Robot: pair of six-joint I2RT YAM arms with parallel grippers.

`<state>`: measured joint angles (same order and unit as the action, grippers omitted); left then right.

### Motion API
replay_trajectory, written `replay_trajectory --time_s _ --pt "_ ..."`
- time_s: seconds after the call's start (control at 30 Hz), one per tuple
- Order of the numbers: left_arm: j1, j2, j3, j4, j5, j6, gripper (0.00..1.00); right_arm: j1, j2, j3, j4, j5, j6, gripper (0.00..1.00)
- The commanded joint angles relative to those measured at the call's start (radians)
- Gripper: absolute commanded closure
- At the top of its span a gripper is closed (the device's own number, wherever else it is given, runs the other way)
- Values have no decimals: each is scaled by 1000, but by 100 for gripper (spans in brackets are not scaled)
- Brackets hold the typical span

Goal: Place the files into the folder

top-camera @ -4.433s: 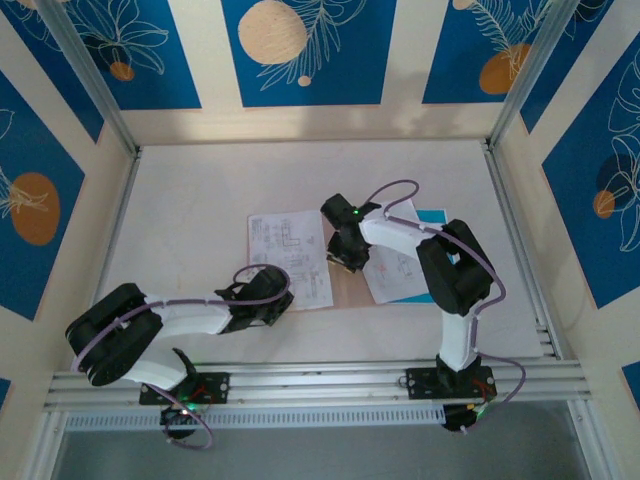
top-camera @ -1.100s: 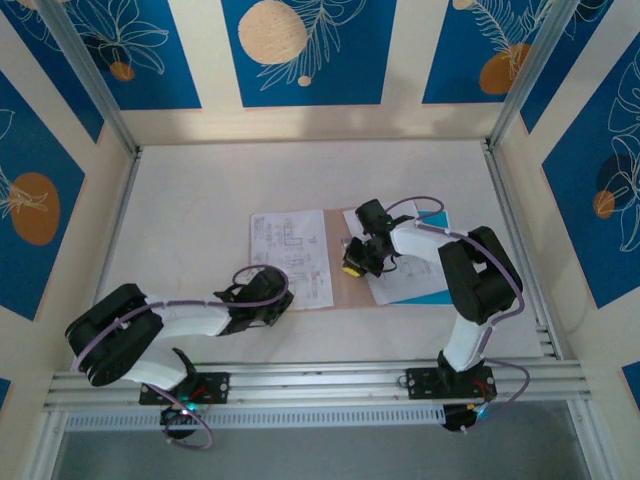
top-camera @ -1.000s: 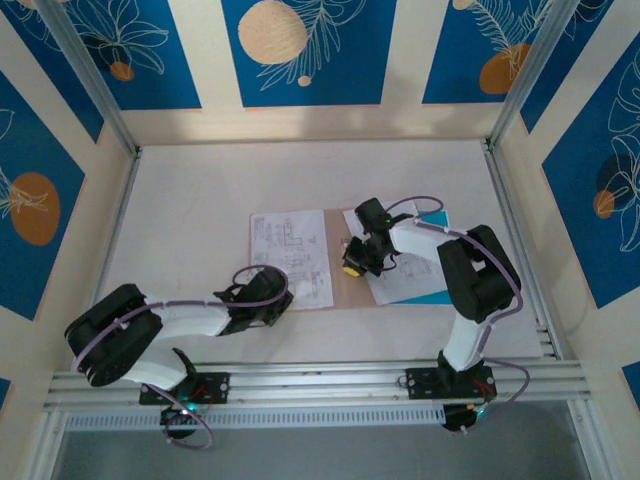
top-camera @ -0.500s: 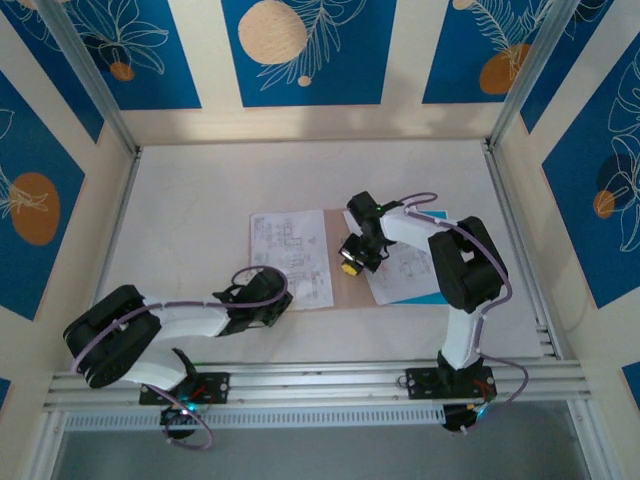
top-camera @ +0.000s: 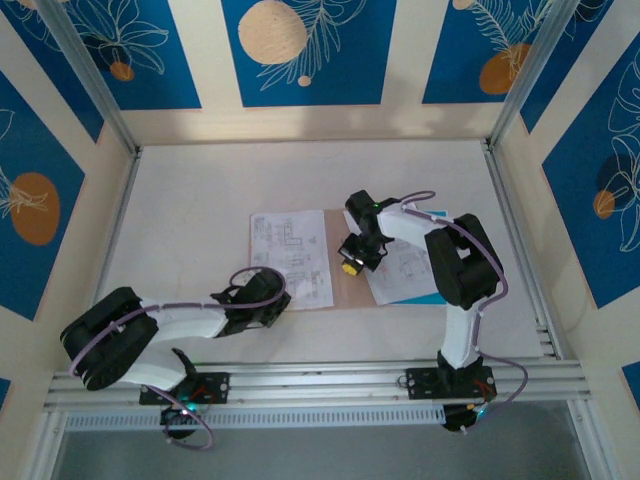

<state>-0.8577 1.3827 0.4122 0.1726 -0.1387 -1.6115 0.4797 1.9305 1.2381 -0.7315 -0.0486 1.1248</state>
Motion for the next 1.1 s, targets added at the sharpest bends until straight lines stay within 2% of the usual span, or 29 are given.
replay_trajectory --time_s 0.0,0.27,0.53,0.7,0.8,0.9,1.07 --pt "20 20 -49 -226 -41 -36 100 -56 127 -59 -151 258 73 100" --pt "26 23 -56 -222 -39 -41 100 -30 -19 16 -143 251 38 100" --pt "26 26 -52 -214 -33 -31 100 -21 -82 94 -40 37 2 100" --pt "25 26 -49 -206 -26 -22 100 -32 -153 59 19 -7 27 61" --pt "26 30 -47 -199 -22 -16 100 -32 -211 18 32 -3 42 45" --pt "26 42 -42 -188 -19 -11 100 -34 -261 -72 116 -39 87 40" --pt "26 58 -34 -177 -13 -8 100 -5 -240 -121 213 -96 163 43"
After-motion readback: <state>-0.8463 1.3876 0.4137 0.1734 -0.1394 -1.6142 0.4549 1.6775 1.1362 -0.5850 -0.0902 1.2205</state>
